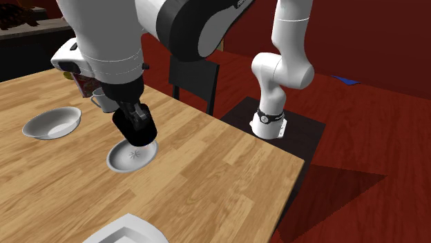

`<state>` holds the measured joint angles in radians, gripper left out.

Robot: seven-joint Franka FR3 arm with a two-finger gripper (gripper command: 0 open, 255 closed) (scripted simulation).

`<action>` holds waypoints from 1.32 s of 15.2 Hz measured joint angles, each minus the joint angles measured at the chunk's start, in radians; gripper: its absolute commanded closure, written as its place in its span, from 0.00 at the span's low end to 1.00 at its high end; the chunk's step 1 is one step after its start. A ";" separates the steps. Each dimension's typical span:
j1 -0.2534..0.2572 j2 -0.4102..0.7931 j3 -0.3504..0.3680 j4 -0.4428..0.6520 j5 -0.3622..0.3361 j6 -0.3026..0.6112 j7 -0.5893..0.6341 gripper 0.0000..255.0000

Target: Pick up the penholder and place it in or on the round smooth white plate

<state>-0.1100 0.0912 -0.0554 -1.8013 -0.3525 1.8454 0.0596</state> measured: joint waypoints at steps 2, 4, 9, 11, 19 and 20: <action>-0.027 0.020 -0.022 0.019 0.001 0.017 -0.046 1.00; -0.052 0.037 -0.042 0.049 0.004 0.020 -0.093 1.00; -0.083 0.069 -0.065 0.071 0.009 0.048 -0.143 1.00; -0.086 0.071 -0.067 0.046 0.006 0.074 -0.138 1.00; -0.088 0.095 -0.069 -0.025 -0.004 0.166 -0.107 1.00; -0.088 0.096 -0.069 -0.036 -0.006 0.177 -0.103 1.00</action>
<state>-0.1983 0.1874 -0.1244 -1.8369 -0.3588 2.0225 -0.0433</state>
